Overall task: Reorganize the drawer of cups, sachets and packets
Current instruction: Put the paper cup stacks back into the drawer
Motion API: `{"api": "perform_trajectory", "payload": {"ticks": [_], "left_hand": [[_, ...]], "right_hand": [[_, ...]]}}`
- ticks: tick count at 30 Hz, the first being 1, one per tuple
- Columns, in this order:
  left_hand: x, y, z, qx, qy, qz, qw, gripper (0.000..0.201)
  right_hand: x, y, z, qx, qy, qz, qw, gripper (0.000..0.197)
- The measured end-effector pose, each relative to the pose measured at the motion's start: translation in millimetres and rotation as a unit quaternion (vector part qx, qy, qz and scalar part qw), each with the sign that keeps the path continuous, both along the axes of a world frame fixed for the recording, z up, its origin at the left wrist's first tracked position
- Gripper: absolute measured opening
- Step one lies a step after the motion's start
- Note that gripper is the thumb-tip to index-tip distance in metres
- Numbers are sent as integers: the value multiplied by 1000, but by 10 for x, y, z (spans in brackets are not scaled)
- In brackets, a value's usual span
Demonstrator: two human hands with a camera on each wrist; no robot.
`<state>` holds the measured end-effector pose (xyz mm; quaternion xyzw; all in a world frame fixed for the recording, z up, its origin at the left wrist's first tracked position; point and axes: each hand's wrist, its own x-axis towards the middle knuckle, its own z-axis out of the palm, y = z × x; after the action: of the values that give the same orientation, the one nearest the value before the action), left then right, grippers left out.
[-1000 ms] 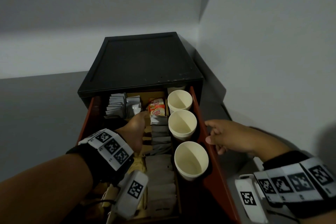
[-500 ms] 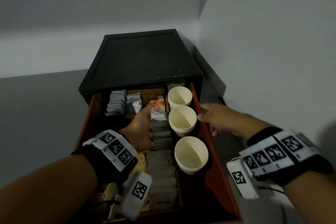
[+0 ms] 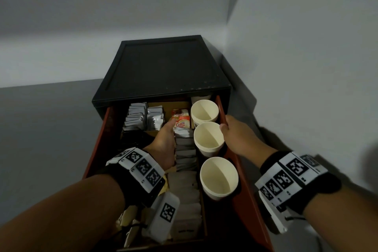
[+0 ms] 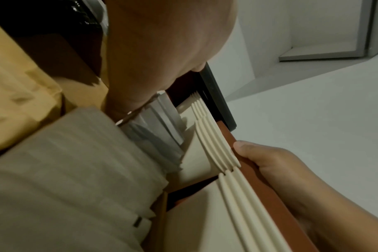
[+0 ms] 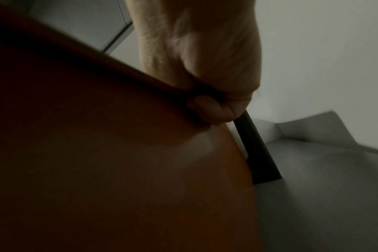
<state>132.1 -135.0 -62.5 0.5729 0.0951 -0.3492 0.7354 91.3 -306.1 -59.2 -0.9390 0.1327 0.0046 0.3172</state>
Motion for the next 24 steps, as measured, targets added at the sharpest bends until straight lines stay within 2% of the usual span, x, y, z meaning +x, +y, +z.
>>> {"api": "perform_trajectory", "payload": {"ticks": [5, 9, 11, 13, 17, 19, 21, 24], "left_hand": [[70, 111, 46, 111, 26, -44, 992, 63], [84, 148, 149, 142, 14, -42, 989, 68], [89, 193, 202, 167, -18, -33, 985, 62], [107, 273, 272, 187, -37, -32, 981, 43], [150, 551, 351, 249, -45, -44, 967, 39], [148, 621, 298, 248, -32, -40, 967, 41], [85, 603, 247, 242, -20, -71, 968, 40], [-35, 503, 181, 252, -35, -102, 962, 26]], "right_hand": [[-4, 2, -27, 17, -10, -9, 1000, 25], [-6, -13, -35, 9, -16, -4, 1000, 24], [-2, -19, -40, 4, -18, -4, 1000, 21], [0, -26, -48, 2, -20, -5, 1000, 19], [4, -41, -63, 4, -26, -7, 1000, 28], [5, -37, -63, 8, -26, -9, 1000, 29], [7, -37, -66, 13, -25, -11, 1000, 29], [4, -33, -66, 14, -26, -13, 999, 29]]}}
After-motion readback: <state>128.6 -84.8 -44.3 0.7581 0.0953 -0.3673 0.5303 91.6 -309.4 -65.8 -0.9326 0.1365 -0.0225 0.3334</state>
